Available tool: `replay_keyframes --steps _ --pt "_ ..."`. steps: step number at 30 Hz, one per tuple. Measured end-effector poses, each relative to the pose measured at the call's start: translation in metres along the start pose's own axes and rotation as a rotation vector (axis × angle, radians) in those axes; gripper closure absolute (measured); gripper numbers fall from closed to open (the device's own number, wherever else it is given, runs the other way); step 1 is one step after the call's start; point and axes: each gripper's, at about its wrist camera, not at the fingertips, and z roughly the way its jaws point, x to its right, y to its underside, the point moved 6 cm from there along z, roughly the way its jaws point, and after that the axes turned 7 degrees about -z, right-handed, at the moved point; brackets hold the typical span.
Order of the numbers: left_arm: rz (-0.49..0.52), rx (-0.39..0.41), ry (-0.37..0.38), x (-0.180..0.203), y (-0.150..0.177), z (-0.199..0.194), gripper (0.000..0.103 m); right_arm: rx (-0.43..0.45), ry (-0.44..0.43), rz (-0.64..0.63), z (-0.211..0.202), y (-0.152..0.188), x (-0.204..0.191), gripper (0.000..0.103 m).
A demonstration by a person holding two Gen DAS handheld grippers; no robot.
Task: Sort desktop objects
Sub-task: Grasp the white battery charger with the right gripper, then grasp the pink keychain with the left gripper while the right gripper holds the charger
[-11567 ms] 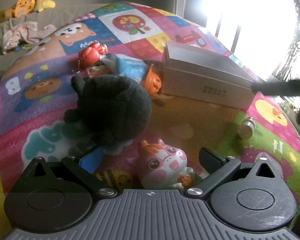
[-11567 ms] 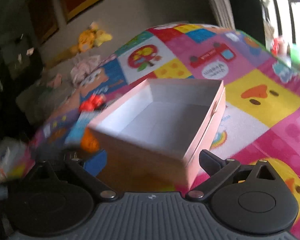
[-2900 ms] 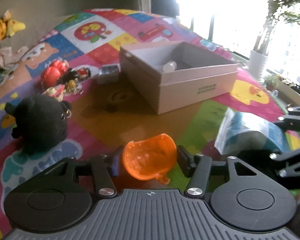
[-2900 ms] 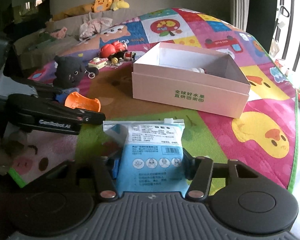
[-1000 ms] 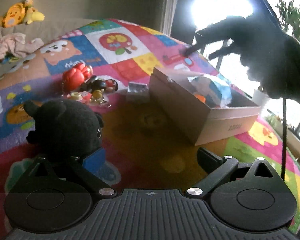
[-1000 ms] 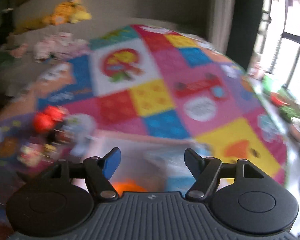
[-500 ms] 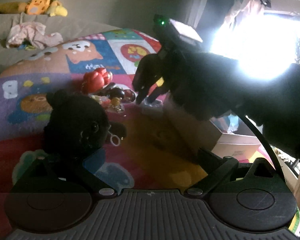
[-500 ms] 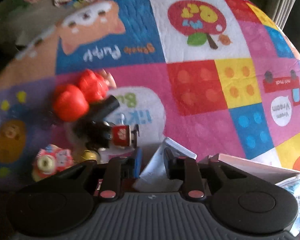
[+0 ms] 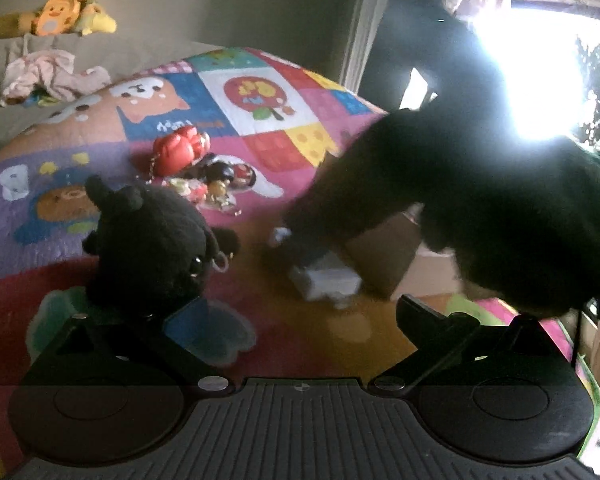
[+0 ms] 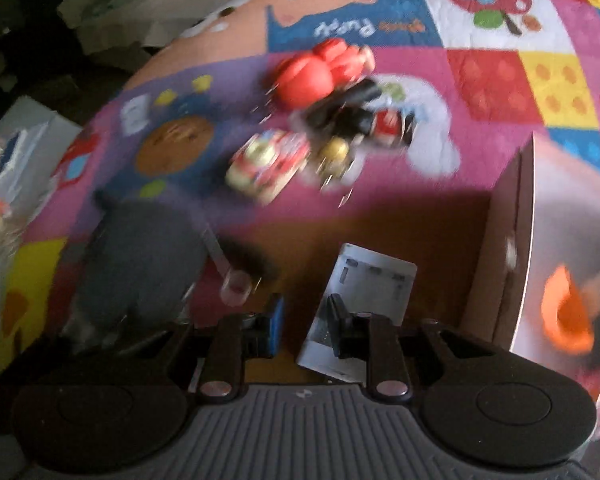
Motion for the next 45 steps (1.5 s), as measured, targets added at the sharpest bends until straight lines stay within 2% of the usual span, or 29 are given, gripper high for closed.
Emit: replay_keyframes --steps 4,8,13,15,17,19,20,22,25,26,27,28,30,33,36,38,40,41,42,45 --pt "0.014 -0.031 -0.007 0.002 0.006 -0.004 0.000 0.005 -0.056 0.020 -0.017 0.032 -0.005 0.080" --pt "0.038 -0.062 -0.008 0.006 0.011 -0.006 0.000 0.039 -0.076 0.057 -0.034 0.062 -0.003 0.080" --pt "0.084 -0.078 0.012 0.013 0.008 -0.010 0.000 0.134 -0.037 0.117 -0.057 0.091 0.008 0.078" --pt "0.111 -0.017 0.042 0.019 -0.014 -0.021 0.000 0.211 -0.020 0.133 -0.071 0.100 0.014 0.071" --pt "0.159 0.073 0.025 0.023 -0.046 -0.032 0.000 0.297 0.066 0.130 -0.085 0.111 0.018 0.055" --pt "0.231 0.157 -0.065 0.021 -0.086 -0.034 0.000 0.360 0.163 0.125 -0.093 0.122 0.023 0.049" --pt "0.248 0.171 -0.111 0.019 -0.101 -0.030 0.000 0.381 0.186 0.133 -0.096 0.127 0.026 0.049" --pt "0.275 0.118 -0.155 0.010 -0.125 -0.006 0.001 0.426 0.197 0.180 -0.098 0.137 0.032 0.046" --pt "0.234 -0.094 -0.187 -0.011 -0.136 0.052 0.003 0.499 0.205 0.256 -0.101 0.149 0.044 0.040" --pt "0.220 -0.165 -0.207 -0.018 -0.135 0.071 0.011 0.525 0.227 0.268 -0.102 0.152 0.047 0.039" --pt "0.212 -0.231 -0.246 -0.027 -0.133 0.090 0.025 0.544 0.246 0.269 -0.103 0.155 0.048 0.037" --pt "0.206 -0.265 -0.276 -0.036 -0.131 0.101 0.029 0.568 0.269 0.263 -0.104 0.157 0.049 0.034" --pt "0.172 -0.333 -0.307 -0.049 -0.128 0.122 0.030 0.601 0.289 0.250 -0.105 0.163 0.050 0.029" --pt "0.097 -0.419 -0.310 -0.065 -0.126 0.136 0.036 0.639 0.279 0.260 -0.102 0.174 0.054 0.023" --pt "0.139 -0.461 -0.327 -0.061 -0.122 0.142 0.036 0.663 0.248 0.319 -0.101 0.181 0.062 0.022" --pt "0.200 -0.504 -0.358 -0.058 -0.112 0.146 0.034 0.692 0.224 0.350 -0.103 0.183 0.066 0.015" --pt "0.212 -0.499 -0.375 -0.054 -0.112 0.146 0.038 0.706 0.207 0.377 -0.104 0.185 0.071 0.015" --pt "0.210 -0.489 -0.388 -0.054 -0.115 0.147 0.050 0.714 0.200 0.382 -0.104 0.185 0.071 0.015" --pt "0.211 -0.471 -0.408 -0.053 -0.116 0.147 0.054 0.722 0.192 0.386 -0.105 0.186 0.072 0.015" --pt "0.228 -0.406 -0.407 -0.042 -0.126 0.135 0.055 0.747 0.188 0.396 -0.108 0.189 0.072 0.014"
